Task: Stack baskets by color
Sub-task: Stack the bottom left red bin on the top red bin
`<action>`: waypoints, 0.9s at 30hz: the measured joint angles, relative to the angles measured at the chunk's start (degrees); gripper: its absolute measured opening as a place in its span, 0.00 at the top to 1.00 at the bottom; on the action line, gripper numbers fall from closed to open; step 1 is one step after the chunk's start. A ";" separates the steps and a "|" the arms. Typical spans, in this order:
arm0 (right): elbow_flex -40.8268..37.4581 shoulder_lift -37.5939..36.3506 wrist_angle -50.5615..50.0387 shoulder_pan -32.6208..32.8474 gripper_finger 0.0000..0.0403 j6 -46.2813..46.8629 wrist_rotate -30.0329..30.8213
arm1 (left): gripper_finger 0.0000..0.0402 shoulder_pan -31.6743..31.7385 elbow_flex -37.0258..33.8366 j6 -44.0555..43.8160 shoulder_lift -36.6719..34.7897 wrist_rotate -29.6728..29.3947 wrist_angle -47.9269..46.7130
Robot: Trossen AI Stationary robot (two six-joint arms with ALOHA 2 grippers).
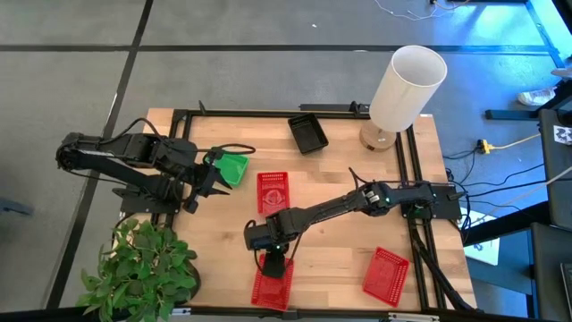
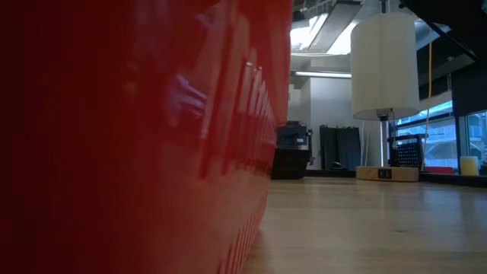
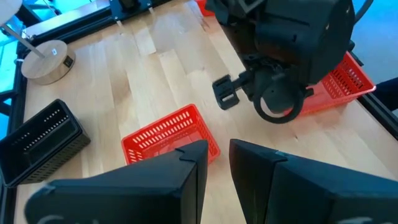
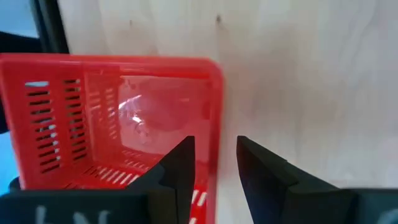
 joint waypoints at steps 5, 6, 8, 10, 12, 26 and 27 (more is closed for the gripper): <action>0.02 1.72 0.68 0.00 0.71 -0.52 -0.45 | 0.86 0.00 0.00 0.00 0.01 0.00 -0.07; 0.02 1.97 0.70 0.00 0.71 -0.90 -0.45 | 0.86 0.00 0.00 -0.01 0.02 0.00 -0.13; 0.02 2.11 0.70 0.00 0.74 -1.16 -0.45 | 0.86 0.00 0.00 0.00 0.02 0.02 -0.11; 0.02 2.11 0.90 -0.11 0.82 -1.22 -0.21 | 0.86 0.00 0.00 0.00 0.02 0.00 -0.17; 0.02 2.11 0.80 -0.24 0.94 -1.78 -0.07 | 0.86 0.00 0.00 0.02 0.02 0.00 -0.13; 1.53 -4.44 -10.86 -5.50 1.00 -10.73 -1.98 | 0.86 0.00 -0.02 0.09 0.02 0.00 -1.20; 1.49 -5.26 -11.92 -6.27 1.00 -11.36 -1.35 | 0.86 0.00 0.00 0.09 0.00 0.00 -1.27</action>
